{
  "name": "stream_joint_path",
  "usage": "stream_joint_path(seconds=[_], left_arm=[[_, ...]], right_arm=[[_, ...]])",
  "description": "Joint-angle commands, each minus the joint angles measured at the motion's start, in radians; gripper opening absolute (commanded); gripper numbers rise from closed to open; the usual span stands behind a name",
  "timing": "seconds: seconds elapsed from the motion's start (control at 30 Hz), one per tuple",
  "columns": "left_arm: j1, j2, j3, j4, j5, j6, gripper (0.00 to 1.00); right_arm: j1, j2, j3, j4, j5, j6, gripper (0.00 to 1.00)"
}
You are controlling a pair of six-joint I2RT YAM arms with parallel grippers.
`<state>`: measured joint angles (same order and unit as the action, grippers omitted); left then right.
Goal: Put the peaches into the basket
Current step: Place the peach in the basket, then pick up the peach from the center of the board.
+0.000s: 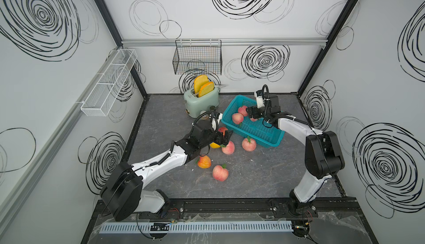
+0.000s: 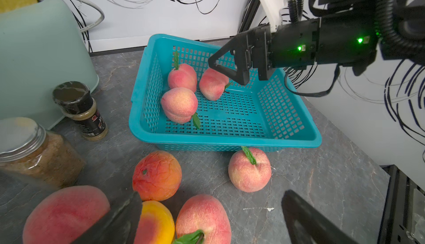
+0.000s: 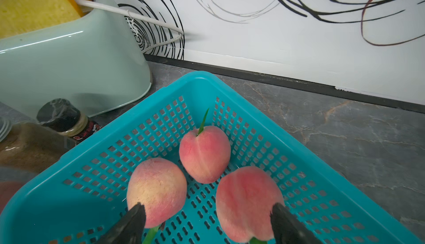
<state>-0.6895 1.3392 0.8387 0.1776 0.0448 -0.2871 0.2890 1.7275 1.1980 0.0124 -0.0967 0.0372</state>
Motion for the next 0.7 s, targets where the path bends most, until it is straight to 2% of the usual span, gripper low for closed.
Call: stream_joint_path(seconds=[0.0,0.37,0.67], left_arm=[[-0.019,-0.057,-0.005,-0.071,-0.063,-0.018,0.98],[-0.038,-0.252,-0.074,-0.292,-0.12,-0.093,0.98],[-0.054,-0.348,-0.117,-0.391,-0.133,-0.131,0.98]], right_arm=[[0.053,-0.083,-0.054,0.003,0.008,0.006,0.9],[0.223,-0.326,-0.231,0.013,0.014,0.04,0.96],[0.339,-0.437,-0.331,0.018,0.027,0.076,1.0]])
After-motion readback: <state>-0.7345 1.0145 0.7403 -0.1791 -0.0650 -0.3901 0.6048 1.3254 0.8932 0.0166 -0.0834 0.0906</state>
